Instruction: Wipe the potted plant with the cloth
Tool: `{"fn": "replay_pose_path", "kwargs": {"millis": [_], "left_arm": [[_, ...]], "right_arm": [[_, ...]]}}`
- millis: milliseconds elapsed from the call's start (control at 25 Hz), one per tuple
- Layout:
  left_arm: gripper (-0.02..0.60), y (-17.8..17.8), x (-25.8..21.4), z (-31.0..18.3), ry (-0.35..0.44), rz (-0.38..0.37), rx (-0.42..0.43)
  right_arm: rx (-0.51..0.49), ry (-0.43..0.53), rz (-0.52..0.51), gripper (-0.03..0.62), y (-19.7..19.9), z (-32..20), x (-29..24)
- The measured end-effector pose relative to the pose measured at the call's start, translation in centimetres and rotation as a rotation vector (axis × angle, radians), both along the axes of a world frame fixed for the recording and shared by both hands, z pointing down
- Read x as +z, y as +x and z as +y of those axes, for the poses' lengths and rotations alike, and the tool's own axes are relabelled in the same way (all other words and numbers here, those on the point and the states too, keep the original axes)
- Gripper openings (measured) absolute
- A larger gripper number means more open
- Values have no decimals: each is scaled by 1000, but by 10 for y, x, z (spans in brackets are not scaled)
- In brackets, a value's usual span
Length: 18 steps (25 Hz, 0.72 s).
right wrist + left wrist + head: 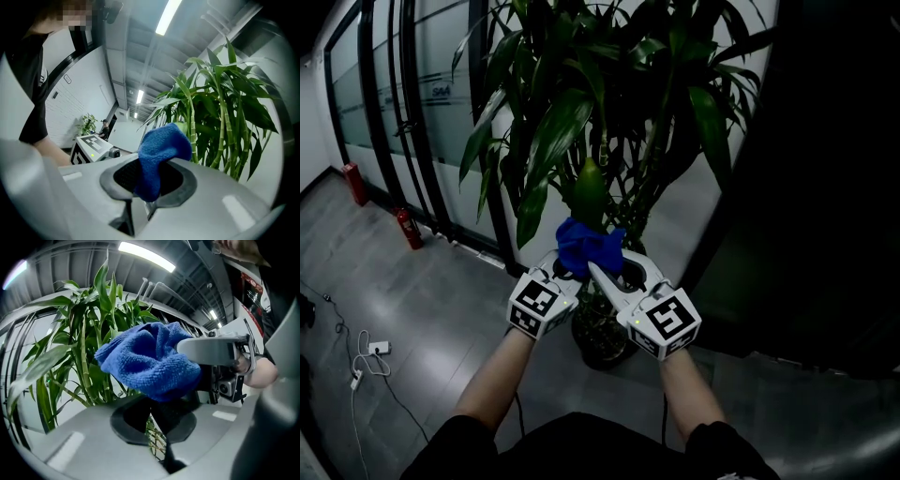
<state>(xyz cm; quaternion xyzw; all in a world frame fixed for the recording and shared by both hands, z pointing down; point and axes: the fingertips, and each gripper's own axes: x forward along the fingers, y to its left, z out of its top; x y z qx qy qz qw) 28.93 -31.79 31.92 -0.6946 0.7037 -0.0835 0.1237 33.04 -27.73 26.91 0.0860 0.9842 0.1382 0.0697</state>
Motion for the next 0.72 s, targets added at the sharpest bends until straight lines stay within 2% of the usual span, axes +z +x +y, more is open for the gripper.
{"fn": "replay_pose_path", "kwargs": {"millis": [400, 720], "left_arm": [[6, 6, 17, 6, 0, 50, -7], [6, 26, 31, 21, -13, 90, -34]], "right_arm": [[-2, -57, 13, 86, 14, 6, 15], [-40, -104, 33, 86, 35, 18, 31]]}}
